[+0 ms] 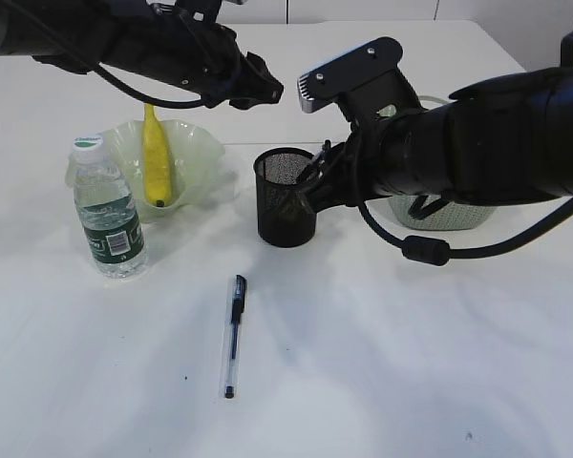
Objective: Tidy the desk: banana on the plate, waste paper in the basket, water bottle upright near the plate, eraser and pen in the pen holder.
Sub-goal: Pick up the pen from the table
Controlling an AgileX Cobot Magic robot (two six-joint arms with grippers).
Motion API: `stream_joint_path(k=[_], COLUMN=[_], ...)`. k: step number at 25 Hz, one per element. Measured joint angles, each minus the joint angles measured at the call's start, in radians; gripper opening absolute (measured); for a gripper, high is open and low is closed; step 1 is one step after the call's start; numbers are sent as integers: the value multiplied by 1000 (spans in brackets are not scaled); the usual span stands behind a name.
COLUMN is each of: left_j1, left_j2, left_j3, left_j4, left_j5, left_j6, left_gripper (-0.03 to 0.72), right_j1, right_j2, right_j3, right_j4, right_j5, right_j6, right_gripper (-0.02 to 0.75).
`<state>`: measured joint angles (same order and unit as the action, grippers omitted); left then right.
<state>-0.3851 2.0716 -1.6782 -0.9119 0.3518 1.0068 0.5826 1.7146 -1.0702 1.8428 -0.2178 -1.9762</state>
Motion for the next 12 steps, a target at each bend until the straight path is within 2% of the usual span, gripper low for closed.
stream_joint_path(k=[3,6,12], left_j1=[0,0,-2], left_j2=[0,-2,-38], left_j3=[0,0,0], left_j4=[152,257,383], left_j5=[54,107,200], left_j6=[-130,-237,-384], left_gripper=[254,253,253], right_j1=[0,0,0], right_j2=[0,0,0], right_j3=[0,0,0], right_j4=[0,0,0], right_j5=[-2,-2,-2], right_j6=[0,2,4], right_gripper=[249,249,249])
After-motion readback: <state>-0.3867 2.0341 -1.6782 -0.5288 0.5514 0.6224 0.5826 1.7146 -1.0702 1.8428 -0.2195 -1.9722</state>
